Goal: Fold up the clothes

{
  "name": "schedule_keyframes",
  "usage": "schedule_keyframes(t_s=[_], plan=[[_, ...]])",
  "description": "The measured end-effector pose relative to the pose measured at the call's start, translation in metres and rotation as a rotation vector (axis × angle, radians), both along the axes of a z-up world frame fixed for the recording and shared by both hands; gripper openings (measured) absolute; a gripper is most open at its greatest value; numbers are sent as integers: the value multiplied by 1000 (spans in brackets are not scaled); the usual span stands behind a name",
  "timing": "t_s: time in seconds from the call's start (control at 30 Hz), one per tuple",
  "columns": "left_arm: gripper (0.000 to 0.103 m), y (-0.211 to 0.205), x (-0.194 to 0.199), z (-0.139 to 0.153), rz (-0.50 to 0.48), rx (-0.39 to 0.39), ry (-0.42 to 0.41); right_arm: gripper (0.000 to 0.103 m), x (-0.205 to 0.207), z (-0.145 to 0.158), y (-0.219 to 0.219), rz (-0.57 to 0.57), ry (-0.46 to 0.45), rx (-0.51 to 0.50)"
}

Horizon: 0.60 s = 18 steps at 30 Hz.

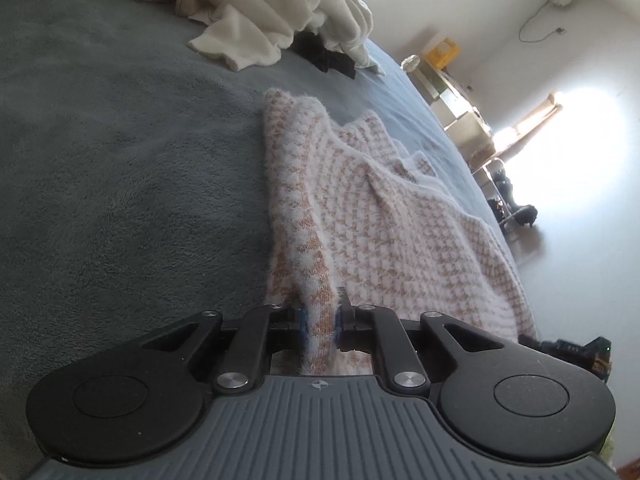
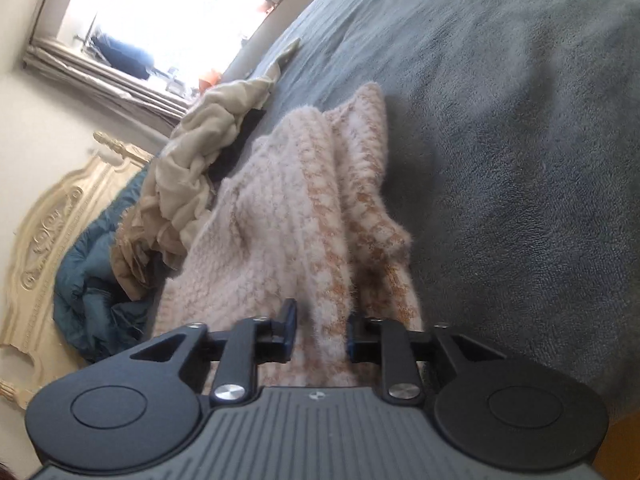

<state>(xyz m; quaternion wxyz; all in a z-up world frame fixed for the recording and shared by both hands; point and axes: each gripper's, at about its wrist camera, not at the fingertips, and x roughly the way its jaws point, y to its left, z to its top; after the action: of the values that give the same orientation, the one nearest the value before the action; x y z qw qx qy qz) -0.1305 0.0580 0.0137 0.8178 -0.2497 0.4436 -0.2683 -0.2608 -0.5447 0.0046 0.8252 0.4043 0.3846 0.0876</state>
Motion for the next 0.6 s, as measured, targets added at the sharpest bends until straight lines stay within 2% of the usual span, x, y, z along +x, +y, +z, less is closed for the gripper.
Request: schedule_keyframes(t_s=[0.17,0.23,0.4,0.53,0.57,0.6], plan=[[6,12,-16,-4,-15,-57,16,9,-24,2,22,44,-6,-80],[6,18,-24,-7,-27,-72,42,9,-38,-3,25,53,5,-68],[7,17,-40,-16,-76,2,20,9,-64,-21,23,19,22,-19],[9,13,-40,-10,-120,43,-21,10,-63,-22,17,23,17,-3],[10,13,-40,-7,-133,57,-32,12,-63,-18,17,31,15,-13],[12,13,-40,-5,-144,67,-35,21,-63,-14,17,40,13,-23]])
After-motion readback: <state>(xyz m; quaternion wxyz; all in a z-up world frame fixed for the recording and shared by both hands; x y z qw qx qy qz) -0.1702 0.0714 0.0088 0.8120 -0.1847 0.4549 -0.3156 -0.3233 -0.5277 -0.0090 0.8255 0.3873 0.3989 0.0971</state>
